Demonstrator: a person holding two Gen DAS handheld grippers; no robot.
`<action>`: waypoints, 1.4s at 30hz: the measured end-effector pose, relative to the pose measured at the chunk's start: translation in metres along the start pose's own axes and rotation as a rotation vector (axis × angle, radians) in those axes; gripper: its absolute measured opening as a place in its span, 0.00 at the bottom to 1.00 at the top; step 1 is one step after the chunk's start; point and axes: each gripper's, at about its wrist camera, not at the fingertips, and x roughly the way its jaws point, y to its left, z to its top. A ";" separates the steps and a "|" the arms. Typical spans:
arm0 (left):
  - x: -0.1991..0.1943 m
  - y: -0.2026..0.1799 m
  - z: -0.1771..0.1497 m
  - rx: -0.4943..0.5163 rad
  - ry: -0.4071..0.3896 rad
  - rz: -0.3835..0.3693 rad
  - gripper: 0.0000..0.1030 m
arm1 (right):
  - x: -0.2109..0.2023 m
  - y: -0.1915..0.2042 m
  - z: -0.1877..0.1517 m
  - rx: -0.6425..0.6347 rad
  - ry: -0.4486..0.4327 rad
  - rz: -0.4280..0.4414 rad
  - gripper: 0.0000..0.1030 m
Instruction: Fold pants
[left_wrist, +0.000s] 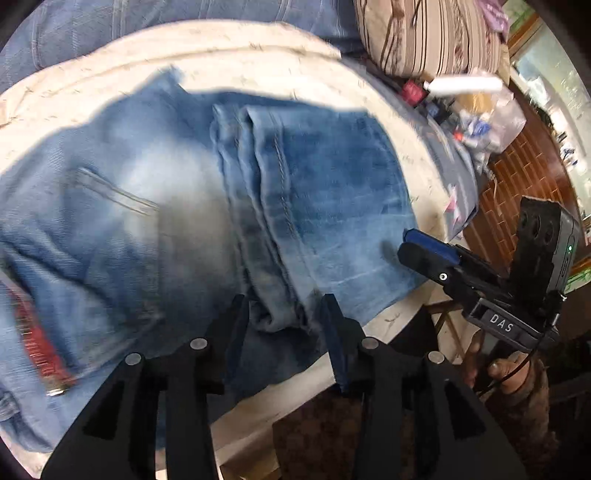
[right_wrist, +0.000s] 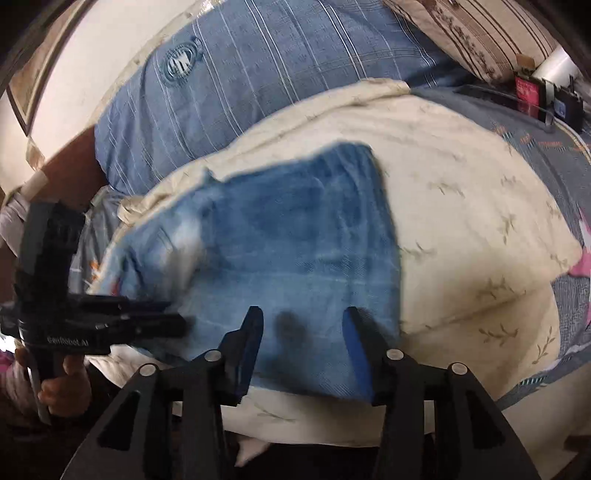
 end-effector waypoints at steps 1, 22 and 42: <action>-0.008 0.007 -0.001 -0.009 -0.023 -0.004 0.37 | -0.001 0.007 0.002 -0.017 -0.003 0.004 0.51; -0.087 0.279 -0.067 -0.707 -0.146 -0.197 0.58 | 0.108 0.312 -0.070 -0.920 0.142 0.067 0.72; -0.065 0.266 -0.030 -0.593 -0.071 -0.265 0.68 | 0.156 0.344 -0.119 -1.148 0.087 -0.159 0.71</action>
